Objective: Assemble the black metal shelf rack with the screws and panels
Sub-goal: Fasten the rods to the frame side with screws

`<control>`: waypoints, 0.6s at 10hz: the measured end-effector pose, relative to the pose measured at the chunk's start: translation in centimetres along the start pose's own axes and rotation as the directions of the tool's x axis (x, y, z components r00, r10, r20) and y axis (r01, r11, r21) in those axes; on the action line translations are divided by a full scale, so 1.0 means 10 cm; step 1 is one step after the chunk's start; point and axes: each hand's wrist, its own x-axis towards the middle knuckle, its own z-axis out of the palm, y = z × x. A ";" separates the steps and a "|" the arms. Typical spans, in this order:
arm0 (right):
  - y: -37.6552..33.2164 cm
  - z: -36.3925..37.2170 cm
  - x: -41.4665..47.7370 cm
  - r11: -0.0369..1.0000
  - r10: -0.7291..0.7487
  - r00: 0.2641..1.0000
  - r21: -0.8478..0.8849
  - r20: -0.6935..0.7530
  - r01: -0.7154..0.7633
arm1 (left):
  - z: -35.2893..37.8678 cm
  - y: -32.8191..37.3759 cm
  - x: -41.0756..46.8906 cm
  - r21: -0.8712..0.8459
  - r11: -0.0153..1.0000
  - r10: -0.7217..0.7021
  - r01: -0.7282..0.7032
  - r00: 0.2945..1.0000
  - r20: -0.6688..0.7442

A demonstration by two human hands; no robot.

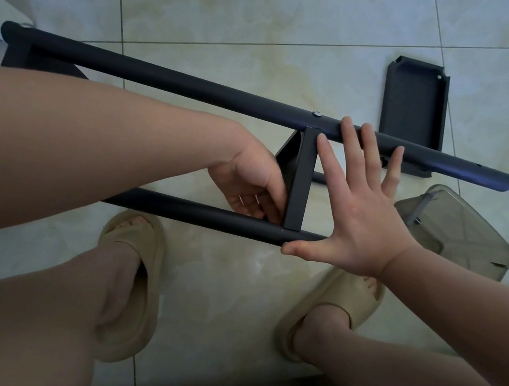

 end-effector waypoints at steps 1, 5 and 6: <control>0.00 0.00 0.00 1.000 0.000 1.000 0.000 0.000 0.000 | 0.00 -0.01 0.02 0.008 1.000 0.007 -0.007 1.000 0.012; 0.00 -0.01 0.00 1.000 0.001 1.000 0.009 0.001 -0.001 | 0.00 0.05 0.00 0.065 0.997 0.038 -0.038 0.999 -0.008; 0.00 -0.02 0.00 1.000 0.003 1.000 0.005 0.007 -0.003 | 0.00 0.05 0.00 0.058 0.998 0.039 -0.039 0.999 -0.003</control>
